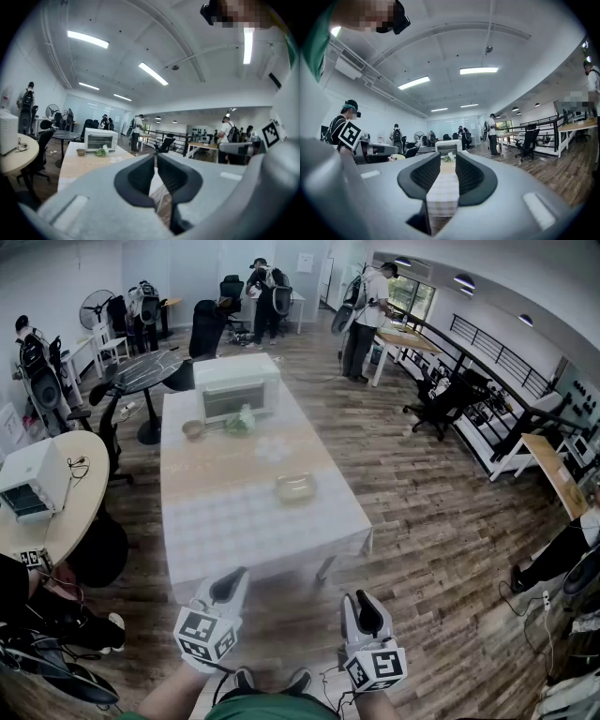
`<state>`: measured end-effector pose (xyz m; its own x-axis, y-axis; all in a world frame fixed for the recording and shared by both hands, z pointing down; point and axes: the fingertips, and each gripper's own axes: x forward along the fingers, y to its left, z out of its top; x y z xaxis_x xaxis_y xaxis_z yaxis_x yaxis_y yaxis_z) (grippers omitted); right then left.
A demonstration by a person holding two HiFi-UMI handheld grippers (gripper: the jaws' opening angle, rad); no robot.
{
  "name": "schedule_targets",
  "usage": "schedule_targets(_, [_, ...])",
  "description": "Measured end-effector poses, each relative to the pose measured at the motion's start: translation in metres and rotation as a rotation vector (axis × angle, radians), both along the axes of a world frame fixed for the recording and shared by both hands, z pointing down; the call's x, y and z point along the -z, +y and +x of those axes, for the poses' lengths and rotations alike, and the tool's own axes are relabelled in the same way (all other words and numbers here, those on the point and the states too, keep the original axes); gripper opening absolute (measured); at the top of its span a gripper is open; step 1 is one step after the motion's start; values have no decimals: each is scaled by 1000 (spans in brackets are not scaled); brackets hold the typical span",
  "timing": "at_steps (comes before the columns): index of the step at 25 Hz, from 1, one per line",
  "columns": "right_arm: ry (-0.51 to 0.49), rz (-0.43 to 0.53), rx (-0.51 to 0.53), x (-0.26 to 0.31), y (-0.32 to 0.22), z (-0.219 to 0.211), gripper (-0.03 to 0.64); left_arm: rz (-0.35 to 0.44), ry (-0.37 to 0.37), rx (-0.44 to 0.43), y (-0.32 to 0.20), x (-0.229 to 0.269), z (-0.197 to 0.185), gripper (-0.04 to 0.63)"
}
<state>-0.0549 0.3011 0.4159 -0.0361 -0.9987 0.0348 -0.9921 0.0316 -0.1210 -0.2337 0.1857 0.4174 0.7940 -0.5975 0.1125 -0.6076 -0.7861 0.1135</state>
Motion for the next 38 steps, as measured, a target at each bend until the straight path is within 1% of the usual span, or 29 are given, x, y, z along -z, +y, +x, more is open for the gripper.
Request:
schedule_targets(8, [-6,-2,-6,-3,0,7,101,9,4,-17,1,1,13,21])
schedule_targets(14, [-65,47,16,6,3,32,97,17,2,-11,3,8,41,33])
schedule_targets(16, [-63,48,19,7,8,43,98,27,3,-4,9,12,51,57])
schedule_targets(17, [-55,51,22,9,10,48,100,35,3,3,11,14,57,87])
schedule_targets(19, [-37,60,27,12,13,60,145,48,-4,18,15,18,67,157])
schedule_targets(21, [-30,67,36,14,16,73,160,48,-11,30,20,17,77,184])
schedule_targets(29, [-68,60,77,5,14,110,160,30,-44,84,32,0,101,187])
schedule_targets(32, [-69,64,97,0,3,114,160,21,-58,104,21,-5,103,186])
schedule_targets(34, [-76,50,105,-4,-8,117,160,12,-68,108,10,-8,106,186])
schedule_targets(38, [-84,13,96,-12,-31,129,160,-15,-76,79,-15,-18,127,184])
